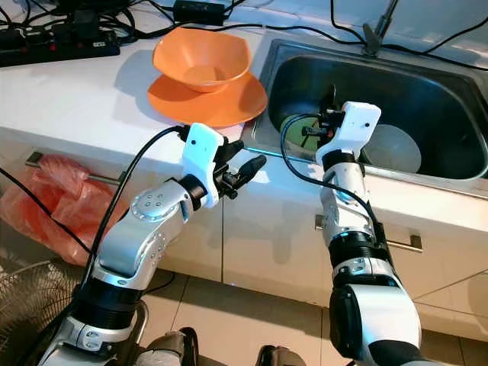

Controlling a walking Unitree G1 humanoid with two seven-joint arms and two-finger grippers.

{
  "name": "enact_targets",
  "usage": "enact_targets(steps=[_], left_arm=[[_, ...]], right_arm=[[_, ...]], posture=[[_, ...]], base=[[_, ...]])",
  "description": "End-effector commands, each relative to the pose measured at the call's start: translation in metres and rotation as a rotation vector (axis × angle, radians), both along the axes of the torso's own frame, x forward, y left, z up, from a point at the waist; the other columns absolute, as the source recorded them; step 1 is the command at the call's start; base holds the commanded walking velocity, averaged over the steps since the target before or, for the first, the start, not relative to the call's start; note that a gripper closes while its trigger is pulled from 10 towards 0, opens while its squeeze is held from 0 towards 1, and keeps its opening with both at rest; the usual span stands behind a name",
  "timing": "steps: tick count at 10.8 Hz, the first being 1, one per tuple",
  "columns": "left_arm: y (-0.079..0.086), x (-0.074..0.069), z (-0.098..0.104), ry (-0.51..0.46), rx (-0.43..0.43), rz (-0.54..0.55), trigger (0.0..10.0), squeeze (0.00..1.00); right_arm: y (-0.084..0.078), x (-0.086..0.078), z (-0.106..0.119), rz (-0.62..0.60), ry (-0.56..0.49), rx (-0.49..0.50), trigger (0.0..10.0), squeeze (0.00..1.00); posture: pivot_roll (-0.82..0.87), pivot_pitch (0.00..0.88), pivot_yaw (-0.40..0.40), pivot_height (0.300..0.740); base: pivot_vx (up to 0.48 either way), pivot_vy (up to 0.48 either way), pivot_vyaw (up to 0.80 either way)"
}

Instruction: Kitchen organization

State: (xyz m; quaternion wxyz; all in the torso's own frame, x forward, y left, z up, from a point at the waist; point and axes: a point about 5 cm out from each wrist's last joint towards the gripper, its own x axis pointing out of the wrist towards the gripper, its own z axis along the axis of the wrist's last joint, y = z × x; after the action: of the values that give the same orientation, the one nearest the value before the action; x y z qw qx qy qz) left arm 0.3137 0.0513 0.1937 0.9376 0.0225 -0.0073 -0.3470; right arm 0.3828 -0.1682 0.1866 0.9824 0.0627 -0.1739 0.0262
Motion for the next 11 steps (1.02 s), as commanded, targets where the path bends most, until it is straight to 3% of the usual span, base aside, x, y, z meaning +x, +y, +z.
enact_targets(steps=[1, 2, 3, 8, 9, 10, 11], left_arm=[[-0.004, -0.001, -0.002, 0.007, 0.004, -0.005, 10.0, 0.00], [-0.004, -0.001, -0.003, 0.007, 0.006, -0.003, 10.0, 0.00], [-0.003, -0.001, -0.003, 0.007, 0.007, 0.000, 10.0, 0.00], [-0.004, -0.002, -0.004, 0.011, 0.009, -0.001, 10.0, 0.00], [-0.002, -0.001, -0.003, 0.003, 0.006, 0.014, 10.0, 0.00], [0.001, 0.001, -0.001, -0.008, 0.000, 0.035, 10.0, 0.00], [0.010, 0.008, 0.009, -0.054, -0.035, 0.124, 10.0, 0.00]], right_arm=[[-0.003, 0.002, 0.004, -0.003, 0.001, -0.022, 10.0, 0.00], [-0.002, 0.003, 0.002, 0.001, 0.013, -0.020, 10.0, 0.17], [-0.001, 0.003, 0.001, 0.002, 0.020, -0.014, 10.0, 1.00], [0.001, 0.004, -0.001, 0.011, 0.034, 0.000, 10.0, 1.00], [0.003, 0.004, -0.001, 0.013, 0.031, -0.002, 10.0, 0.00], [0.004, 0.004, 0.000, 0.015, 0.027, -0.002, 10.0, 0.00], [0.005, 0.004, 0.002, 0.023, 0.012, 0.008, 10.0, 0.00]], posture=[[0.08, 0.121, -0.083, 0.740], [0.08, 0.120, -0.083, 0.740], [0.08, 0.117, -0.082, 0.740], [0.09, 0.116, -0.082, 0.740], [0.09, 0.122, -0.084, 0.740], [0.09, 0.125, -0.085, 0.740], [0.09, 0.128, -0.084, 0.740]], base=[[0.000, 0.000, 0.00], [0.000, 0.000, 0.00], [0.000, 0.000, 0.00], [0.000, 0.000, 0.00], [0.000, 0.000, 0.00], [0.000, 0.000, 0.00], [0.000, 0.000, 0.00]])
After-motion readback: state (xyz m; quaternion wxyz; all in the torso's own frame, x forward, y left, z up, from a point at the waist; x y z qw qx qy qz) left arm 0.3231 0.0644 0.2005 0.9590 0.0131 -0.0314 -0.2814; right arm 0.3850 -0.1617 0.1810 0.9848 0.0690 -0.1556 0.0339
